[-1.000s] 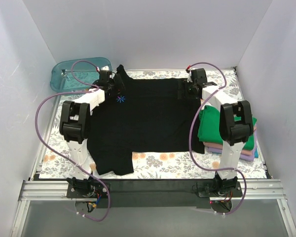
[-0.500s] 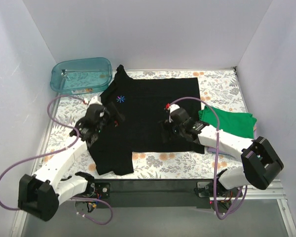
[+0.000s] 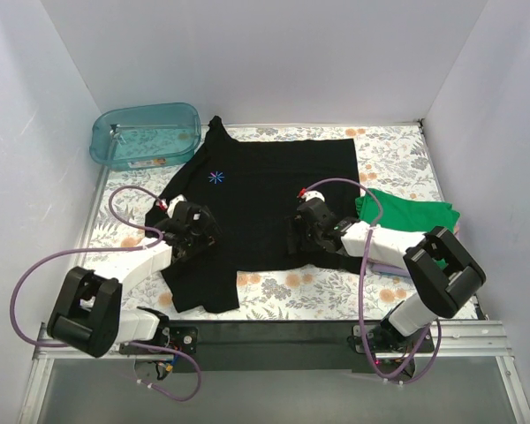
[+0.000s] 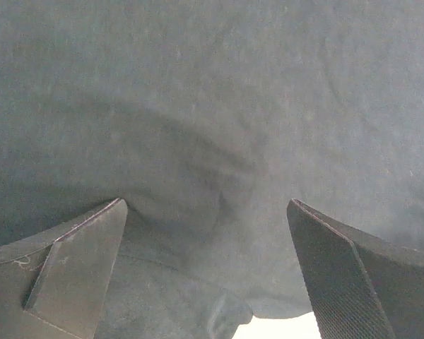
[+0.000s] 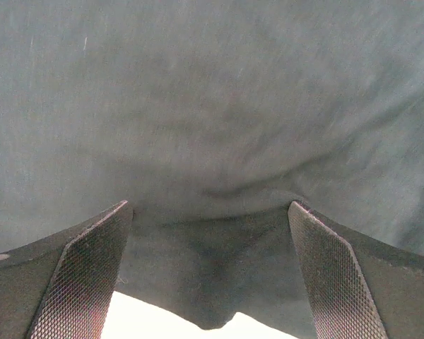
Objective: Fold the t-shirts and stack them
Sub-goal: Flatten the tshirt out
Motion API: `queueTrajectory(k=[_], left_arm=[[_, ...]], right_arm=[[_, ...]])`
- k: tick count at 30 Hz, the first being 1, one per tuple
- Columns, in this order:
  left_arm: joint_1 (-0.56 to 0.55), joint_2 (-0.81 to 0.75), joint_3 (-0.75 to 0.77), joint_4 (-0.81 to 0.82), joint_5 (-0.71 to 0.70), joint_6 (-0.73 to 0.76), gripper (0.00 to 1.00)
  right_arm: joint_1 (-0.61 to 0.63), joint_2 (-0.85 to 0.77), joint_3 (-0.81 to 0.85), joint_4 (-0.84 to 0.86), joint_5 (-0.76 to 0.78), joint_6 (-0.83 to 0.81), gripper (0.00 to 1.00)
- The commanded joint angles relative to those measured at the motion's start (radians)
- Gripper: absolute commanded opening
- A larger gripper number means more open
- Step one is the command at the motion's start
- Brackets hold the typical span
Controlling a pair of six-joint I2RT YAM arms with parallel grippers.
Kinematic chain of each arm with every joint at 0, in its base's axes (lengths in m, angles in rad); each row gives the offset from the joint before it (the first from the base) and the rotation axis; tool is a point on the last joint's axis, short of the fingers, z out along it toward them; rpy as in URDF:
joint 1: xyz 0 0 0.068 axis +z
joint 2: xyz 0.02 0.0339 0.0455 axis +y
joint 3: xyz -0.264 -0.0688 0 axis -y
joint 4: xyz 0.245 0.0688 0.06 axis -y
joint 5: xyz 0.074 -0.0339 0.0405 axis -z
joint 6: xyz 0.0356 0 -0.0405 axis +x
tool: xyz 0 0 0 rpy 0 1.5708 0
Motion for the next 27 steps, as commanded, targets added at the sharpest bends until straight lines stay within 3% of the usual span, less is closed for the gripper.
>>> queueTrajectory(k=[1, 7, 12, 21, 27], left_arm=[[0.001, 0.109, 0.017, 0.109, -0.051, 0.031, 0.98], [0.009, 0.364, 0.177, 0.177, -0.082, 0.075, 0.98], [0.01, 0.417, 0.278, 0.128, -0.07, 0.083, 0.98], [0.007, 0.022, 0.258, -0.174, -0.065, -0.036, 0.98], [-0.001, -0.298, 0.07, -0.35, -0.062, -0.239, 0.98]], right_arm=[[-0.047, 0.075, 0.02, -0.004, 0.035, 0.02, 0.98], [-0.099, 0.144, 0.081, -0.015, 0.029, -0.016, 0.98], [-0.11, 0.147, 0.116, -0.024, 0.005, -0.078, 0.98], [-0.101, -0.036, 0.122, -0.027, -0.097, -0.134, 0.98], [-0.092, -0.209, -0.029, -0.025, -0.1, -0.031, 0.98]])
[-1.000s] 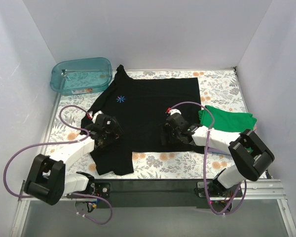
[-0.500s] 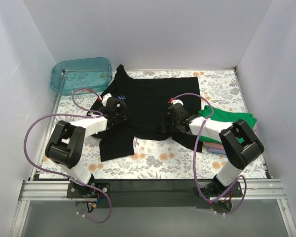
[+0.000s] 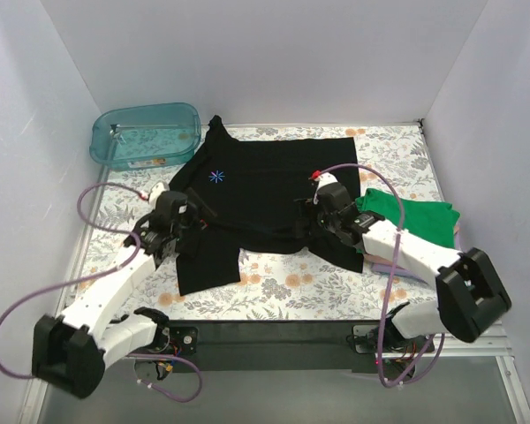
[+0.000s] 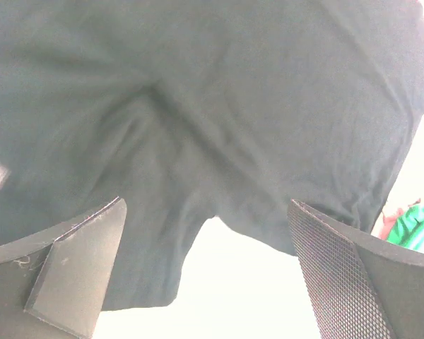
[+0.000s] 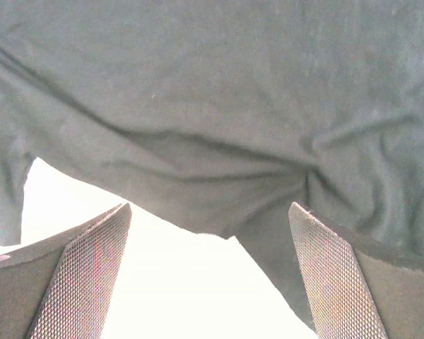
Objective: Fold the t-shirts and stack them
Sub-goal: Flatten the tshirt out
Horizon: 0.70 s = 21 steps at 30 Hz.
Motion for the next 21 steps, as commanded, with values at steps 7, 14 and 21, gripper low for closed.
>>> queueTrajectory(k=[7, 14, 21], left_arm=[[-0.011, -0.202, -0.241, -0.352, -0.006, -0.323, 0.98], [-0.013, -0.081, -0.228, -0.436, -0.069, -0.412, 0.98], [-0.014, -0.013, -0.274, -0.404, -0.029, -0.419, 0.82]], right_arm=[[0.008, -0.214, -0.225, -0.001, 0.006, 0.157, 0.98], [0.006, -0.251, -0.271, 0.002, 0.03, 0.163, 0.98], [0.002, -0.252, -0.285, 0.001, 0.051, 0.16, 0.98]])
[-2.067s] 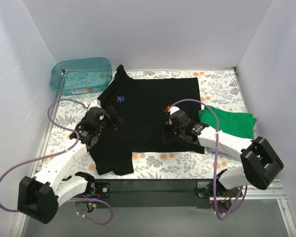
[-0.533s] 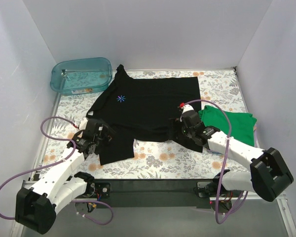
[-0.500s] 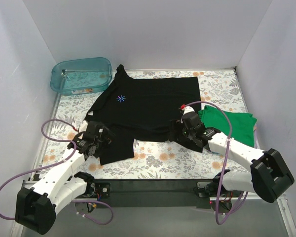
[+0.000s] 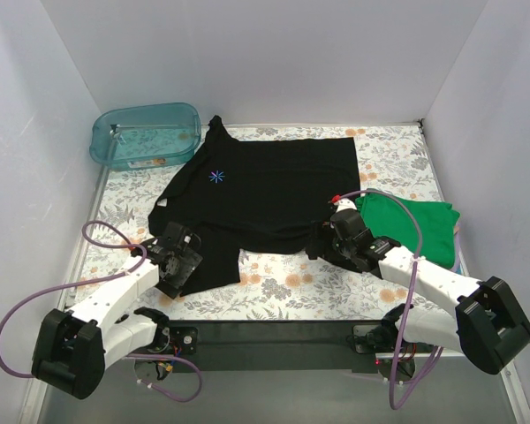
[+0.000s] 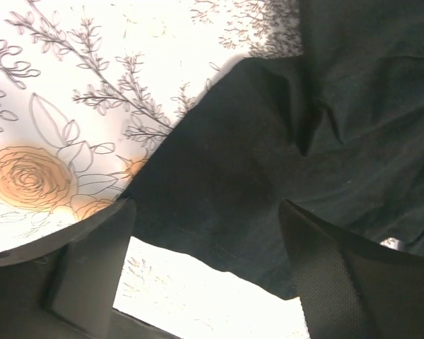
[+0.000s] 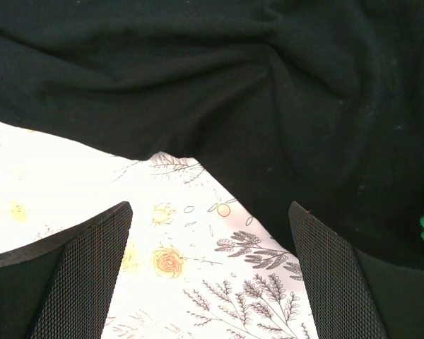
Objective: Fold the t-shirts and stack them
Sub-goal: Flatten the tshirt out
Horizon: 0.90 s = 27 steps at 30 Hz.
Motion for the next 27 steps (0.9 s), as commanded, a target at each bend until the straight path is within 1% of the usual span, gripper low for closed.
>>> queueTrajectory(k=[1, 2, 3, 4, 5, 7, 8, 10, 13, 16, 20, 21, 23, 24, 27], left_arm=[[-0.009, 0.023, -0.055, -0.018, 0.014, -0.034, 0.78], [-0.011, 0.012, -0.056, -0.019, 0.014, -0.034, 0.67], [-0.011, 0.005, -0.056, -0.022, 0.019, -0.034, 0.63], [-0.012, -0.015, -0.056, -0.021, 0.03, -0.032, 0.53], [-0.012, -0.025, -0.058, -0.022, 0.036, -0.029, 0.39], [-0.018, -0.043, -0.064, -0.016, 0.042, -0.026, 0.24], [-0.018, -0.042, -0.07, -0.01, 0.042, -0.026, 0.13], [-0.021, -0.034, -0.068, -0.008, 0.043, -0.023, 0.0], [-0.026, -0.005, -0.049, -0.016, 0.051, -0.009, 0.0], [-0.037, -0.031, -0.019, -0.042, 0.062, -0.011, 0.0], [-0.041, -0.167, 0.043, -0.073, 0.097, 0.03, 0.0], [-0.041, -0.237, 0.059, -0.079, 0.105, 0.03, 0.0], [-0.043, -0.305, 0.085, -0.094, 0.112, 0.026, 0.0], [-0.043, -0.358, 0.09, -0.1, 0.12, 0.024, 0.0], [-0.044, -0.434, 0.102, -0.146, 0.113, 0.011, 0.0]], right_arm=[[-0.003, -0.014, -0.01, 0.015, 0.033, 0.011, 0.98], [-0.004, -0.012, -0.011, 0.015, 0.034, 0.013, 0.98], [-0.004, -0.011, -0.011, 0.015, 0.035, 0.016, 0.98], [-0.004, -0.011, -0.011, 0.015, 0.034, 0.017, 0.98], [-0.004, -0.009, -0.011, 0.015, 0.034, 0.019, 0.98], [-0.004, -0.009, -0.018, 0.015, 0.038, 0.02, 0.98], [-0.007, -0.009, -0.021, 0.017, 0.04, 0.023, 0.99], [-0.006, -0.014, -0.027, 0.015, 0.041, 0.026, 0.98], [-0.007, -0.026, -0.036, 0.014, 0.034, 0.031, 0.98], [-0.006, -0.069, -0.039, -0.006, 0.021, 0.031, 0.98], [-0.006, -0.167, -0.054, -0.058, 0.012, 0.016, 0.98], [-0.006, -0.217, -0.06, -0.069, 0.015, 0.02, 0.99], [-0.006, -0.271, -0.082, -0.104, 0.037, 0.037, 0.98], [-0.007, -0.323, -0.088, -0.118, 0.055, 0.06, 0.98], [-0.007, -0.417, -0.117, -0.173, 0.092, 0.106, 0.98]])
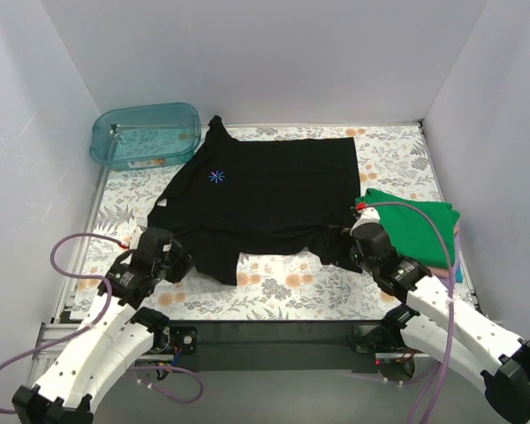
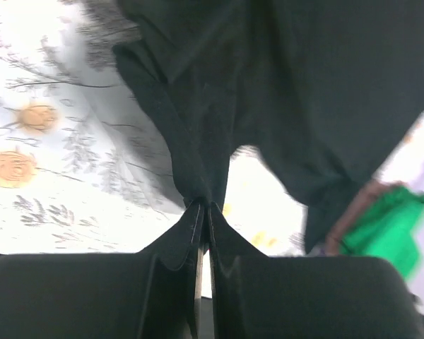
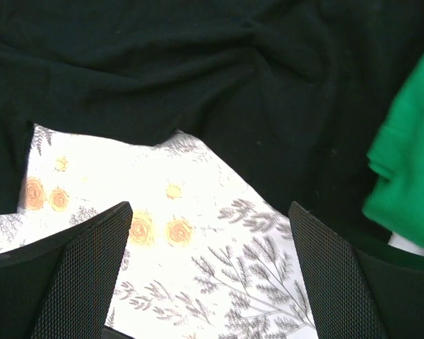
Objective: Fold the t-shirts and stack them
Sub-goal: Flatten the tshirt out
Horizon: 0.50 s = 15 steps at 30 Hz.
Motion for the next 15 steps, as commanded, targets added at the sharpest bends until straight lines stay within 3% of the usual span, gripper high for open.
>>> queueTrajectory(k=[1, 9, 15], left_arm=[[-0.005, -0.069, 0.032, -0.081, 0.024, -0.002, 0.0], [-0.005, -0.129, 0.073, -0.135, 0.089, -0.001, 0.0], [-0.005, -0.173, 0.145, -0.204, 0.011, 0.031, 0.0]], right_arm=[[-0.005, -0.094, -0.035, -0.09, 0.066, 0.063, 0.98], [-0.005, -0.167, -0.124, -0.22, 0.189, 0.247, 0.98], [-0.005, -0.151, -0.147, -0.268, 0.293, 0.364, 0.96]])
